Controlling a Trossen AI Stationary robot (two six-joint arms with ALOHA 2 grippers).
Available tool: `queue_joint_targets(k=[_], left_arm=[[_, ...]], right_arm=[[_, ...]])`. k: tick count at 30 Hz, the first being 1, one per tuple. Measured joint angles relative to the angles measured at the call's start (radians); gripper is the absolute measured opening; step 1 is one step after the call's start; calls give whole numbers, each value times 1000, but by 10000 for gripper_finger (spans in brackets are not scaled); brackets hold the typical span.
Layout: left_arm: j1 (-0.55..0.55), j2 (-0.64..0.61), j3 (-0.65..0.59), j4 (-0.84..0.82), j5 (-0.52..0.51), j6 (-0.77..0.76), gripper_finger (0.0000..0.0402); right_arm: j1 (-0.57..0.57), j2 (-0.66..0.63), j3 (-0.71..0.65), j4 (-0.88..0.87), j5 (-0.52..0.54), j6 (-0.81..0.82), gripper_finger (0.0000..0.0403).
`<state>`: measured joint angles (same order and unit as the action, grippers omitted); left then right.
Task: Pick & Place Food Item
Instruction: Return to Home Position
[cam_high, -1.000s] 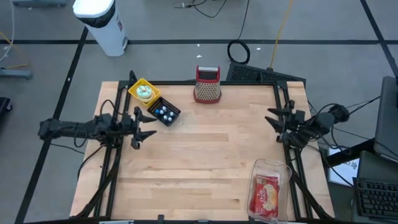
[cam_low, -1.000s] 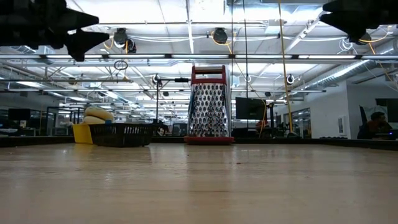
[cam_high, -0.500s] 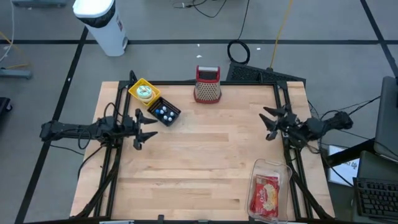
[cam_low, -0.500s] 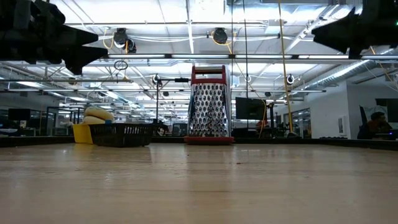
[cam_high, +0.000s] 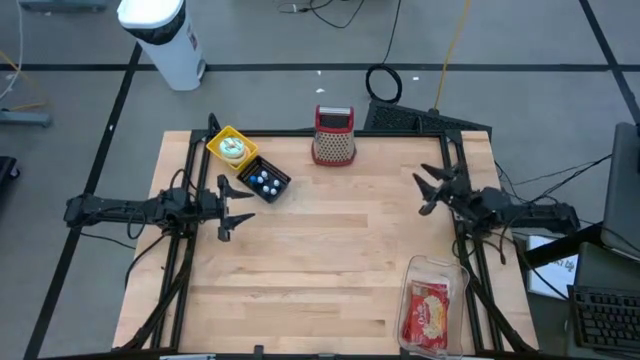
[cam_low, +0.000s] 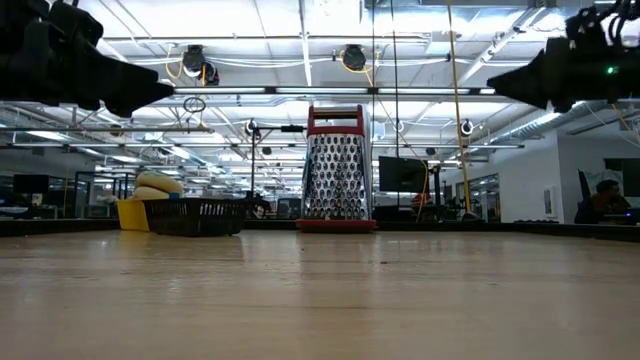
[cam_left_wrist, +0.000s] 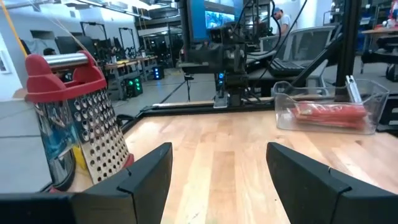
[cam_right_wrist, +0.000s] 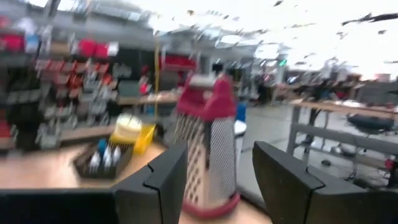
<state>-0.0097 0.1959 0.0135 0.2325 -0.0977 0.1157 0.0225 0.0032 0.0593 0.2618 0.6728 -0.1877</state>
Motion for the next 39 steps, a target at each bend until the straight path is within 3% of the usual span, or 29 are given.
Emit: queue_joint_targets(k=[4,7,16,20,26,39], left_arm=[[0,0,1,1,0,-22,257],[0,0,1,2,0,-18,257],[0,0,1,3,0,-20,258],[0,0,1,3,0,-19,257],[0,0,1,4,0,-17,258],[0,0,1,4,0,-17,257]], right_arm=[[-120,1,-2,-149,-182,94,171],[-184,2,-24,-164,-298,133,171],[-226,8,-44,-148,-522,141,171],[-226,9,-44,-185,-518,148,173],[-226,10,-44,-194,-521,312,169],[-226,9,-44,-165,-518,333,170]])
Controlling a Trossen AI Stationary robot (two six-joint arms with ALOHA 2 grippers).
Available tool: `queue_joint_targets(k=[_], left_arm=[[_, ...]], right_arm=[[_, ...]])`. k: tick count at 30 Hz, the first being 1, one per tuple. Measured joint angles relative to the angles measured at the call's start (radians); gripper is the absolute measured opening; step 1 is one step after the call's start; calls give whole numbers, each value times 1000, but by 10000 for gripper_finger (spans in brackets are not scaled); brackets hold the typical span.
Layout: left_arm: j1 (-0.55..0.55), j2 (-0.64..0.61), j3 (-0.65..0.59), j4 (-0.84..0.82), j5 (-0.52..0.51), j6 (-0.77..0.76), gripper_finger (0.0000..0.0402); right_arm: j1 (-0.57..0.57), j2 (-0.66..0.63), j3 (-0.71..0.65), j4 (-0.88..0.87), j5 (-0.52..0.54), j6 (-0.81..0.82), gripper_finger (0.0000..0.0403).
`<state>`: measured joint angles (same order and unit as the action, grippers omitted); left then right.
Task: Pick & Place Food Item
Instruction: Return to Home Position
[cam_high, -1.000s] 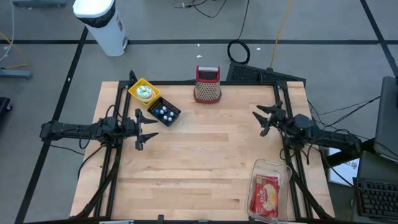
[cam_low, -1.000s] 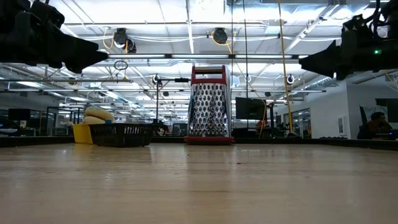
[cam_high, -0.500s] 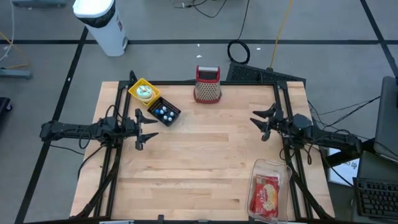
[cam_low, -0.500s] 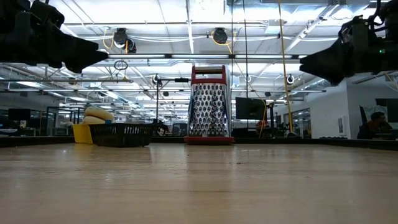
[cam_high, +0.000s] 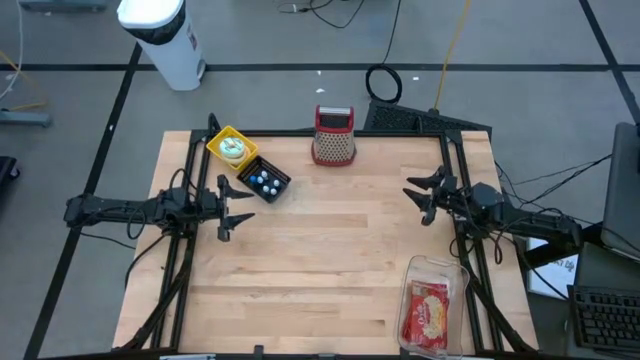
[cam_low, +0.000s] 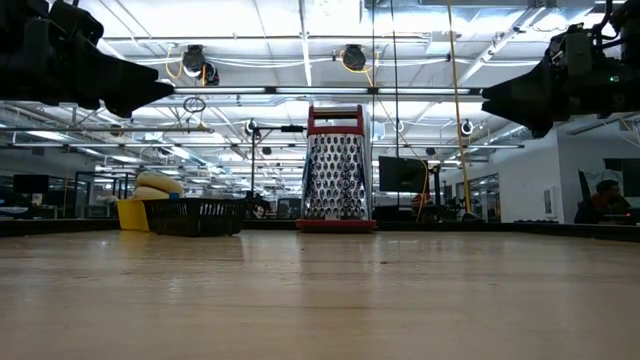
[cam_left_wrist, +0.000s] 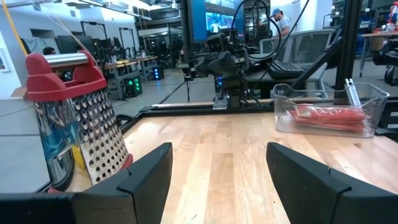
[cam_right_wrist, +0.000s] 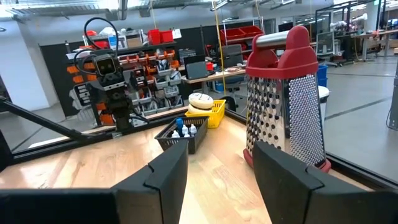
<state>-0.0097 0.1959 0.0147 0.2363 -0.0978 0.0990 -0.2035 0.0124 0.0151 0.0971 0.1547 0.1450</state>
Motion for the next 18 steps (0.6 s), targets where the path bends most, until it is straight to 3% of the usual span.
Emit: queue_joint_targets(k=[18], left_arm=[[0,0,0,0,0,0,257]], right_arm=[[0,0,0,3,0,0,173]])
